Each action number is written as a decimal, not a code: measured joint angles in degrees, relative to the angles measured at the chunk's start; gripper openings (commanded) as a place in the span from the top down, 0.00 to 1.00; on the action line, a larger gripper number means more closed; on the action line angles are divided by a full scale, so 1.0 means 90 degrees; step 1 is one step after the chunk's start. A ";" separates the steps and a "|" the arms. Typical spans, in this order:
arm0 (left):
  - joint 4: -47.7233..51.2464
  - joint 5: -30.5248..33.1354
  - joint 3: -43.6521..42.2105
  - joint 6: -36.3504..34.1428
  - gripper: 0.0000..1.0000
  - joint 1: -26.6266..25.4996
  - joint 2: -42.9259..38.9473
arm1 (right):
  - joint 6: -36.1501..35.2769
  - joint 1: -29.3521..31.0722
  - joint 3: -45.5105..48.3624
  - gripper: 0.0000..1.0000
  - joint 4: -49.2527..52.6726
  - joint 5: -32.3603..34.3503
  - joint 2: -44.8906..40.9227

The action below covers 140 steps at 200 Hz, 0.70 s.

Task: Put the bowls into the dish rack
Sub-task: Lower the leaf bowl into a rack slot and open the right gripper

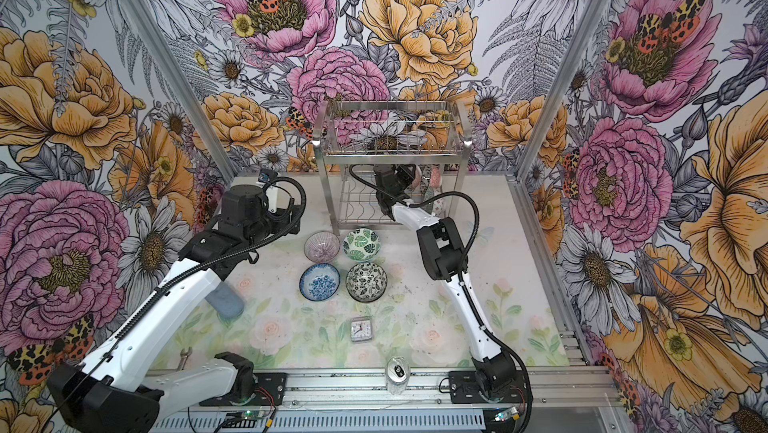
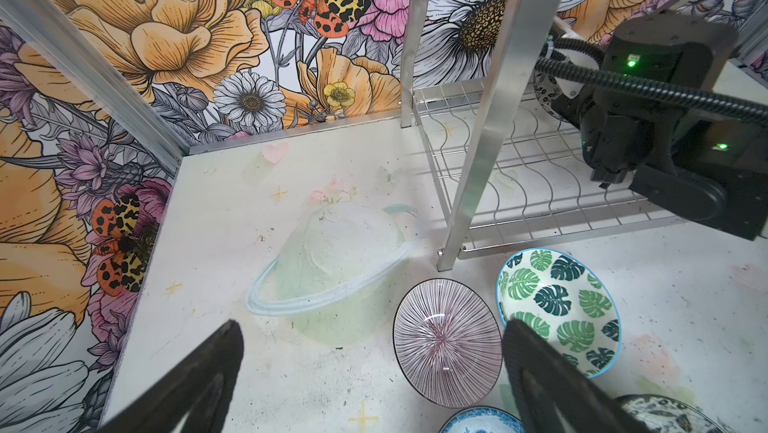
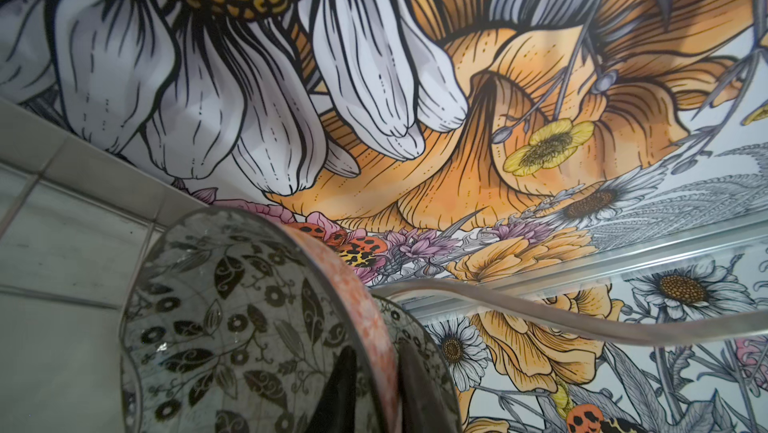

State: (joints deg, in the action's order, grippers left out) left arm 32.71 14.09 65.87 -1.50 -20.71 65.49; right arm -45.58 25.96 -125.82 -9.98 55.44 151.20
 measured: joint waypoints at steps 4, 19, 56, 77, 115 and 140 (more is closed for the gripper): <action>0.0000 0.0000 0.0000 0.0000 0.01 0.0002 0.0002 | 0.0029 0.0000 0.0000 0.77 0.0046 -0.0012 -0.0002; 0.0000 -0.0010 0.0000 0.0000 0.01 0.0000 0.0005 | 0.0170 0.0000 0.0000 0.77 0.0180 -0.0022 -0.0029; 0.0000 -0.0017 0.0000 0.0000 0.01 0.0000 0.0005 | 0.0520 0.0000 0.0000 0.64 0.0631 -0.0131 -0.0131; 0.0000 -0.0019 0.0000 0.0000 0.01 0.0002 0.0005 | 0.0682 -0.0005 0.0017 0.48 0.0801 -0.0219 -0.0168; 0.0000 -0.0019 0.0000 0.0000 0.01 0.0000 0.0005 | 0.0918 0.0000 0.0102 0.27 0.1027 -0.0308 -0.0279; 0.0000 -0.0019 0.0000 0.0000 0.01 0.0000 0.0005 | 0.1001 0.0036 0.0381 0.08 0.1120 -0.0379 -0.0527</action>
State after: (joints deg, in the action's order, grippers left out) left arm 32.71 13.91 65.87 -1.50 -20.71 65.54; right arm -36.58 26.28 -122.39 0.10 52.03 146.45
